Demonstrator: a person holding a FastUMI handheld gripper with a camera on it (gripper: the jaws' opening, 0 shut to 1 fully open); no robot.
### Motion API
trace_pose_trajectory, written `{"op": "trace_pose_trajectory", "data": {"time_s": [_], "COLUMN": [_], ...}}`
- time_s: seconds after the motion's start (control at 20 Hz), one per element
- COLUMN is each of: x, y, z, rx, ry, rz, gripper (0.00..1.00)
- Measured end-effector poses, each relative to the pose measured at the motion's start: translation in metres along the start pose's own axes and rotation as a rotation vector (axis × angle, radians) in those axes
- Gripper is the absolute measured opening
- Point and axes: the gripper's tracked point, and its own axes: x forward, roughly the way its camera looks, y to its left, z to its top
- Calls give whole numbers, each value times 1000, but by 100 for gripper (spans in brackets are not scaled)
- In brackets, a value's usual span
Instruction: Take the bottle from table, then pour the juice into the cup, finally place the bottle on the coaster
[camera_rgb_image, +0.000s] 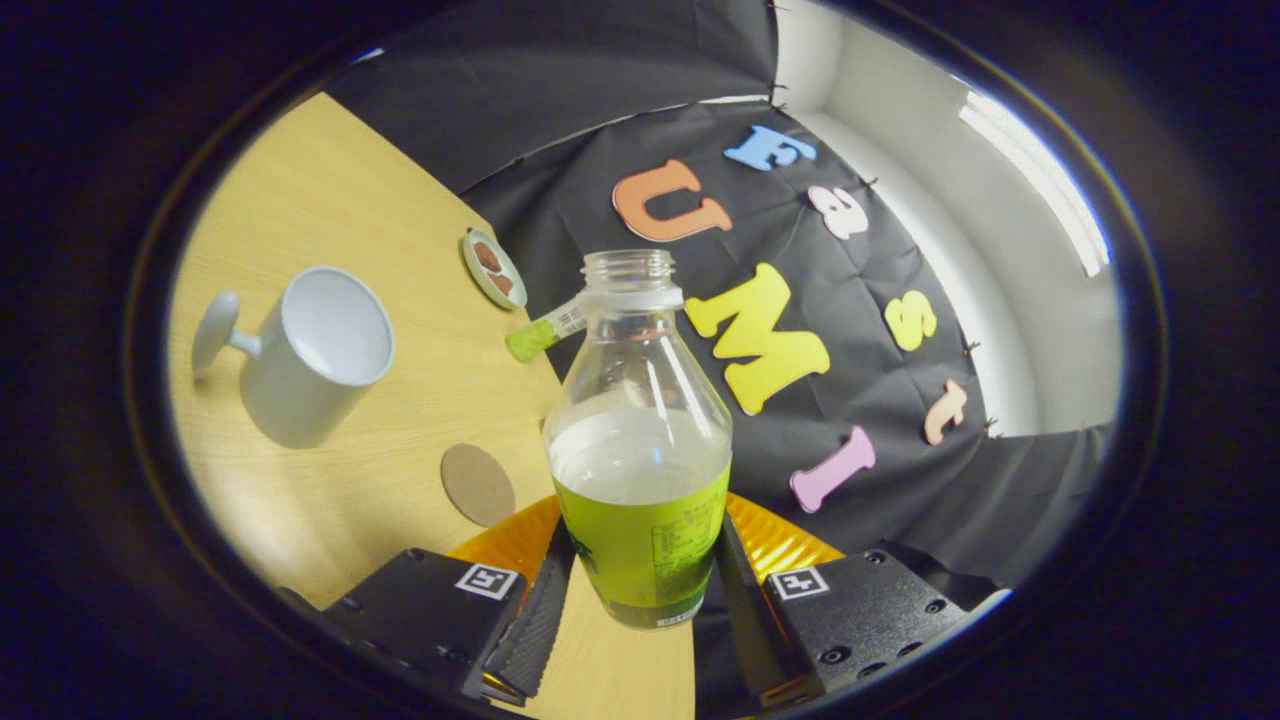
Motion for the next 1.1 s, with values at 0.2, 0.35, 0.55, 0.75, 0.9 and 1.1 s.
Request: {"op": "trace_pose_trajectory", "data": {"time_s": [0.2, 0.35, 0.55, 0.75, 0.9, 1.1], "x": [-3, 4, 5, 5, 7, 11], "y": [9, 21, 21, 24, 25, 27], "z": [11, 18, 27, 35, 33, 32], "rx": [-100, -148, -227, -280, -305, -345], "ry": [-37, -40, -64, -89, -79, -60], "rz": [-14, 2, -34, -57, -59, -67], "gripper": [77, 77, 77, 77, 77, 77]}}
